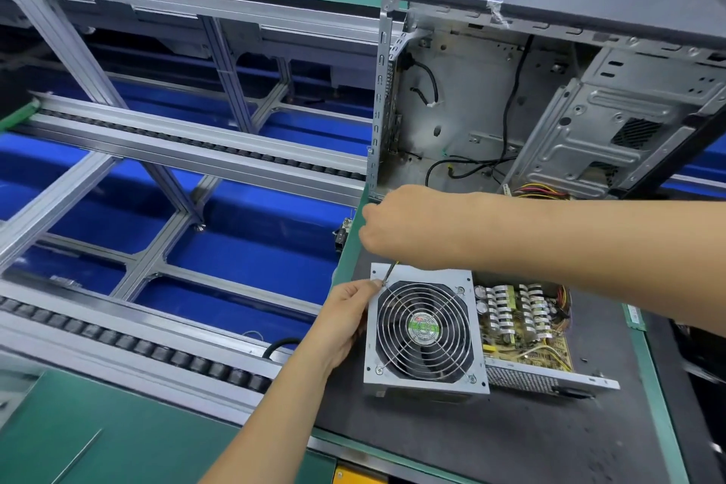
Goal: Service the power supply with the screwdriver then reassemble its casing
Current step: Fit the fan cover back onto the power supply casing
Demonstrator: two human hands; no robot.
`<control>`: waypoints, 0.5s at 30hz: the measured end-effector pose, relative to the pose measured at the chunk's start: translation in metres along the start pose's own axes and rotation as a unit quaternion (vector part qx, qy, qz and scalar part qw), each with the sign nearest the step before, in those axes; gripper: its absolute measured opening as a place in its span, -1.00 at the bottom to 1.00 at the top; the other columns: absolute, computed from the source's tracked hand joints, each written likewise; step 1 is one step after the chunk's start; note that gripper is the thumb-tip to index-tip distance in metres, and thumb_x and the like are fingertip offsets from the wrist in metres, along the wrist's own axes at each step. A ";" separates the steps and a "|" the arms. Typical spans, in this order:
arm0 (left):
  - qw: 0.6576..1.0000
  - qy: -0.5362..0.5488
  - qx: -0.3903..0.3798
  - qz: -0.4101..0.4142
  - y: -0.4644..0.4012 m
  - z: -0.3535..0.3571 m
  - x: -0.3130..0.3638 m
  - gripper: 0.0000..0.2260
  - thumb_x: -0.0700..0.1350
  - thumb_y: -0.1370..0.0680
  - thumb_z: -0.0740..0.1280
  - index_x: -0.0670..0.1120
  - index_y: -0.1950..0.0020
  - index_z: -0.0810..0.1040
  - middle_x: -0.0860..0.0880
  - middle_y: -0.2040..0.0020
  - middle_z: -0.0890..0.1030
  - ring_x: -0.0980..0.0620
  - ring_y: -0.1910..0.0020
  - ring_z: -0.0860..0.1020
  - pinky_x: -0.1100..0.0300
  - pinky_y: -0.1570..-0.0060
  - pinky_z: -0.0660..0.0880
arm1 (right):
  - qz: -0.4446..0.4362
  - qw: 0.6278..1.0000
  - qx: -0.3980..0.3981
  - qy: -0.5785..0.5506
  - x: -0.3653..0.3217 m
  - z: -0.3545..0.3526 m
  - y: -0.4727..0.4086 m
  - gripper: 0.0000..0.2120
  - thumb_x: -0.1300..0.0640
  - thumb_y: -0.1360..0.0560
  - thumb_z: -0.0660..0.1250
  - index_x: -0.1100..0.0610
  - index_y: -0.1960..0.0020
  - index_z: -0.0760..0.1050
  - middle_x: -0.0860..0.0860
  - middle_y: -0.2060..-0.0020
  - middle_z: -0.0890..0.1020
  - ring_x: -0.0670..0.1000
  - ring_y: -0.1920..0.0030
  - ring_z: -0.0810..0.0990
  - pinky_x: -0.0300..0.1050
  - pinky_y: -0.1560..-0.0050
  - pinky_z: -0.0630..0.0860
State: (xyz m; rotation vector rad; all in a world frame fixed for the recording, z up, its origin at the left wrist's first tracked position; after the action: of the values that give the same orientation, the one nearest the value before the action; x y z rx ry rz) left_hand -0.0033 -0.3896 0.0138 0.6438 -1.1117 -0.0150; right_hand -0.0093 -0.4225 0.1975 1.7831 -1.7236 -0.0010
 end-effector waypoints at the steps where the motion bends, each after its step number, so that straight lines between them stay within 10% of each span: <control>1: 1.000 0.003 0.001 0.000 0.000 0.000 0.000 -0.66 -0.13 -0.63 0.26 -0.45 -0.04 0.54 -0.23 0.16 0.66 -0.03 0.29 0.59 0.16 0.23 0.55 | 0.000 1.000 -0.003 0.001 0.001 0.000 0.001 -0.92 0.29 -0.51 0.21 0.15 0.01 0.39 0.06 0.21 0.38 0.02 0.43 0.23 -0.14 0.49 0.14; 8: 0.999 0.031 0.009 -0.023 -0.001 -0.002 -0.004 -0.72 -0.14 -0.61 0.29 -0.36 0.01 0.62 -0.18 0.20 0.67 0.02 0.34 0.61 0.21 0.34 0.56 | 0.007 0.998 -0.011 0.061 0.001 0.002 -0.003 -0.79 0.28 -0.53 0.19 0.13 0.25 0.25 0.02 0.39 0.31 0.04 0.35 0.35 -0.22 0.47 0.12; 15: 0.995 0.085 0.030 -0.038 0.001 -0.004 -0.004 -0.80 -0.15 -0.61 0.29 -0.24 0.03 0.65 -0.20 0.12 0.67 -0.06 0.22 0.61 0.05 0.07 0.57 | 0.009 0.998 -0.063 -0.021 0.007 0.011 0.005 -0.87 0.24 -0.52 0.23 0.20 -0.07 0.41 0.07 0.07 0.49 0.06 0.32 0.34 -0.08 0.35 0.31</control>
State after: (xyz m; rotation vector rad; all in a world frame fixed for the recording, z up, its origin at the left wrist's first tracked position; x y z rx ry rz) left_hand -0.0024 -0.3855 0.0097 0.7270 -0.9262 0.0077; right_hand -0.0174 -0.4332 0.1936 1.6873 -1.7299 -0.1373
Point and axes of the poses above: each hand's wrist, its own y-axis away from the middle knuckle, its own z-axis out of the palm, x = y × z, the point moved 9 cm from there along -y, towards the middle knuckle
